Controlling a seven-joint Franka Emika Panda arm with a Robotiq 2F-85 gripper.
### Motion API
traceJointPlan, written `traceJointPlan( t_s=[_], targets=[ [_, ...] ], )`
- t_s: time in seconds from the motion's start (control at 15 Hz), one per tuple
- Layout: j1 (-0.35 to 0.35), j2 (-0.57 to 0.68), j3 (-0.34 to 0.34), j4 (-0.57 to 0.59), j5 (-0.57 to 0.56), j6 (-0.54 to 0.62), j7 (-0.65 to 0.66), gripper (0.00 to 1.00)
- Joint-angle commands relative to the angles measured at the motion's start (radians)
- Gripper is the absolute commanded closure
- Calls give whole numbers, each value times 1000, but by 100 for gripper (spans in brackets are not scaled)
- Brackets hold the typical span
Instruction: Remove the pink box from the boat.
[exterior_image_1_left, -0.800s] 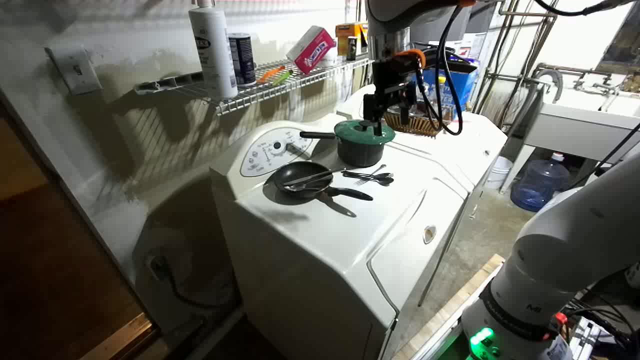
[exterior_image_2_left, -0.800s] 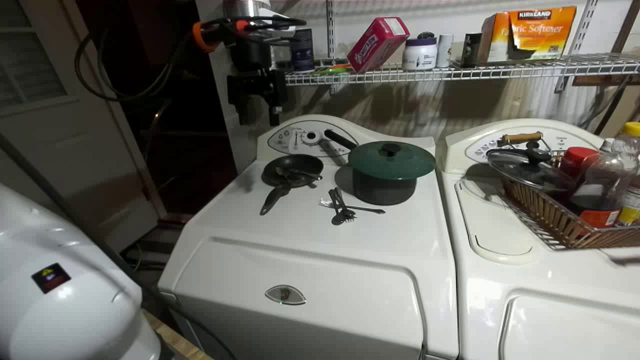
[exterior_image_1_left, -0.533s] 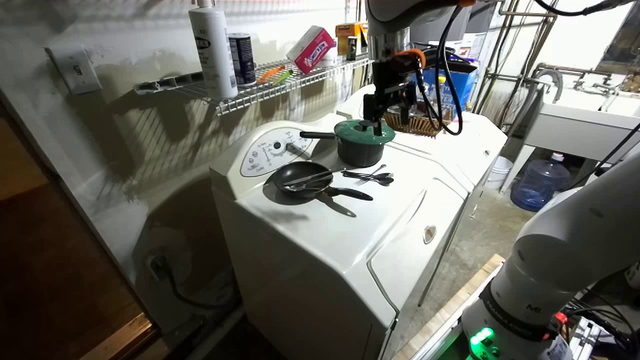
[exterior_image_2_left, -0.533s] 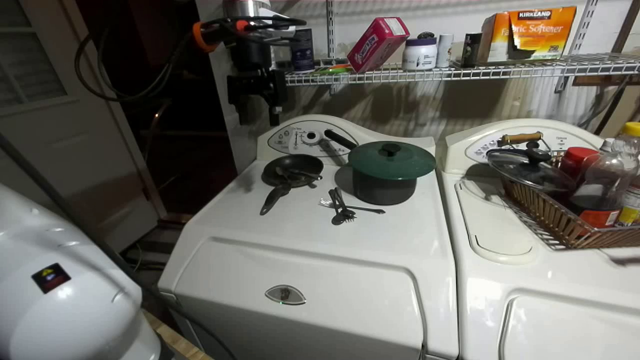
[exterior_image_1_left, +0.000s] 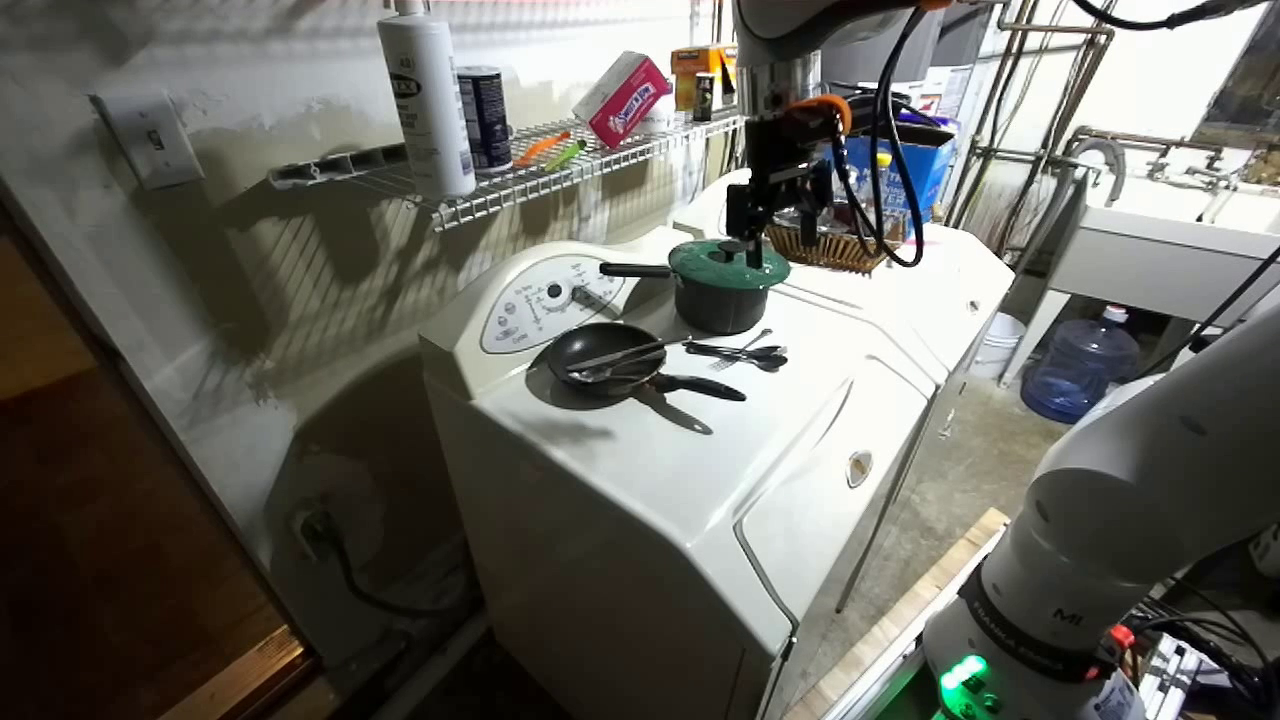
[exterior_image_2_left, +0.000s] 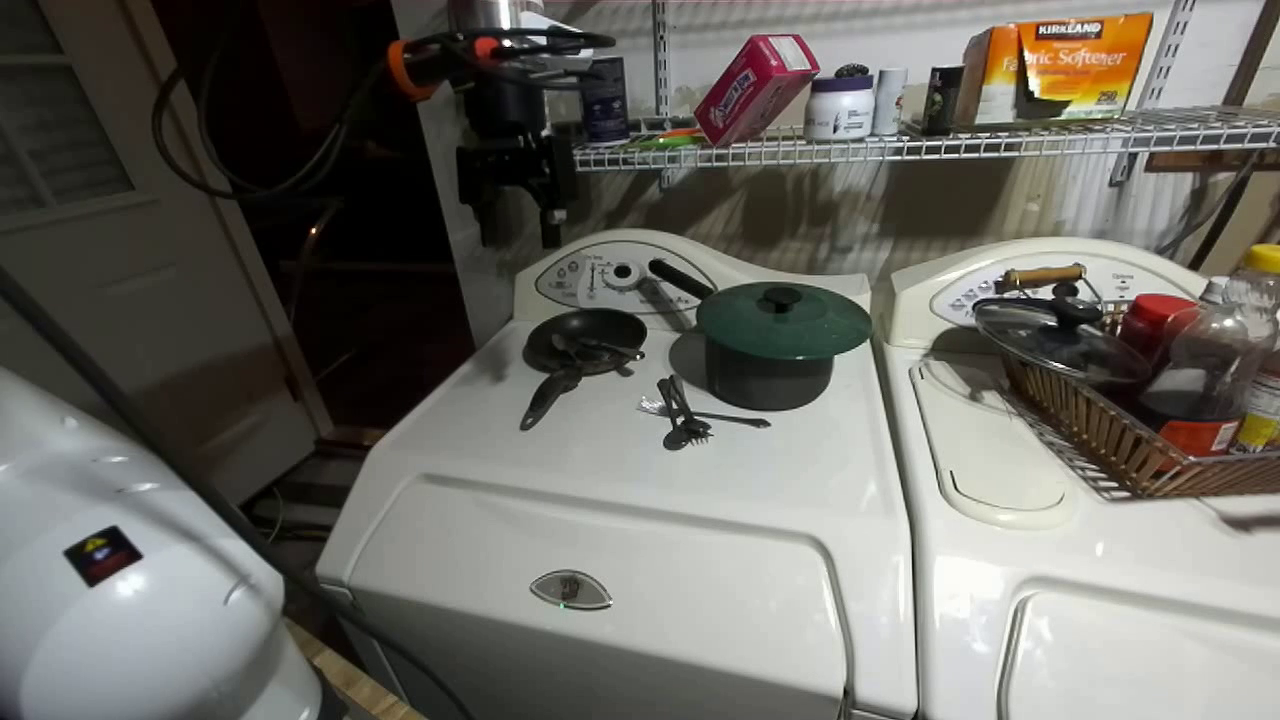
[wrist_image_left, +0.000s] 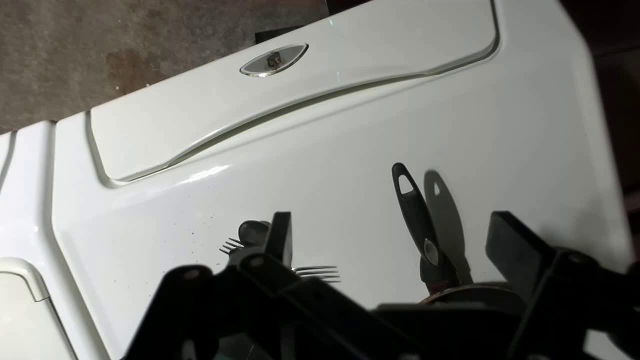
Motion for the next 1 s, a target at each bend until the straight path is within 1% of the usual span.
traceJointPlan(
  t_s=[0.0, 0.2, 0.4, 0.47, 0.53, 0.67, 0.73, 0.8, 0.93],
  targets=[
    [7, 20, -54, 124, 94, -5, -34, 0],
    [-5, 47, -106, 258, 183, 8, -60, 0],
    [-15, 100, -174, 396, 256, 74, -114, 0],
    [-19, 114, -195, 428, 282, 114, -121, 0],
    [-20, 147, -225, 475, 330, 135, -146, 0],
    [-27, 200, -268, 535, 416, 218, -184, 0],
    [-31, 238, -293, 572, 478, 242, -200, 0],
    [-37, 140, -248, 464, 383, 217, -159, 0],
    [-47, 193, -274, 513, 437, 241, -186, 0]
  ],
)
